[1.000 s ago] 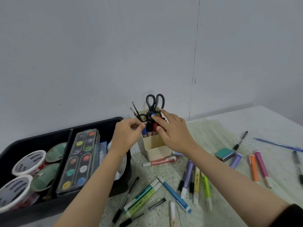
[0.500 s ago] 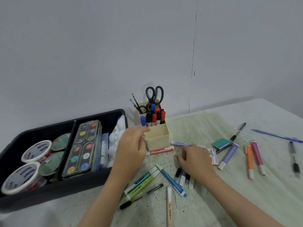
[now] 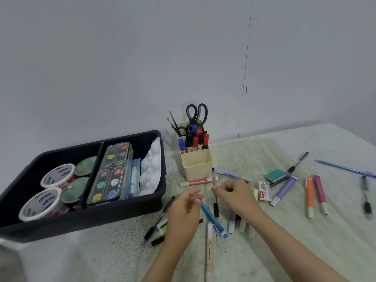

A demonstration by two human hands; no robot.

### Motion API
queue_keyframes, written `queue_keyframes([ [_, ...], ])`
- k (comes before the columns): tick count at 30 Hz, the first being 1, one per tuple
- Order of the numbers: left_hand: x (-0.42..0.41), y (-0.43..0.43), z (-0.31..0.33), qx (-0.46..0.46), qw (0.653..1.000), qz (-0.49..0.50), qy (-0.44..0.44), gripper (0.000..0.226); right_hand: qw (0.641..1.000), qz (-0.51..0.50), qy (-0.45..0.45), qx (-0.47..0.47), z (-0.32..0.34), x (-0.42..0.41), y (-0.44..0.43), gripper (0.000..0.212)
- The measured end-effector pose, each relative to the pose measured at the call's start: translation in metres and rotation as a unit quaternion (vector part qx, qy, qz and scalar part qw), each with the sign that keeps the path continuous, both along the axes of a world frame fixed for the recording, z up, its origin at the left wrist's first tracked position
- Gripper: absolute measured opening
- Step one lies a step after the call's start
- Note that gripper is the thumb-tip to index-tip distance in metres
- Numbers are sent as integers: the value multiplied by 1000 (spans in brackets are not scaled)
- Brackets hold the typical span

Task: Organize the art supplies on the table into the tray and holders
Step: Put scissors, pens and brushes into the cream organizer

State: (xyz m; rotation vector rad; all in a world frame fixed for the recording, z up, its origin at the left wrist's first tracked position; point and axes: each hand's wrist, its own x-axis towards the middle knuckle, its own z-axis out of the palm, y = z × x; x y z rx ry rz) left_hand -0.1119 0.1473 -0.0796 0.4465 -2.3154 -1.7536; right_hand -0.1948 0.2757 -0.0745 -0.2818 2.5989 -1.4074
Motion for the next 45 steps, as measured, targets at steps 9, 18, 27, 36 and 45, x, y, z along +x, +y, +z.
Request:
queue_keyframes([
  [9, 7, -5, -9, 380, 919, 68, -85, 20, 995, 81, 40, 33, -3, 27, 13, 17],
  [18, 17, -4, -11, 452, 883, 83, -93, 20, 909, -88, 112, 391, -6, -30, 30, 27],
  [27, 23, -12, -8, 597, 796, 63, -70, 30, 949, -97, 68, 293, 11, -37, 24, 34],
  [36, 32, -14, -7, 575, 811, -35, -103, 38, 986, 162, 8, 31, 18, 28, -19, 22],
  [45, 57, -31, -14, 505, 852, 125, -58, 23, 922, 254, 150, 251, -12, 29, -26, 18],
])
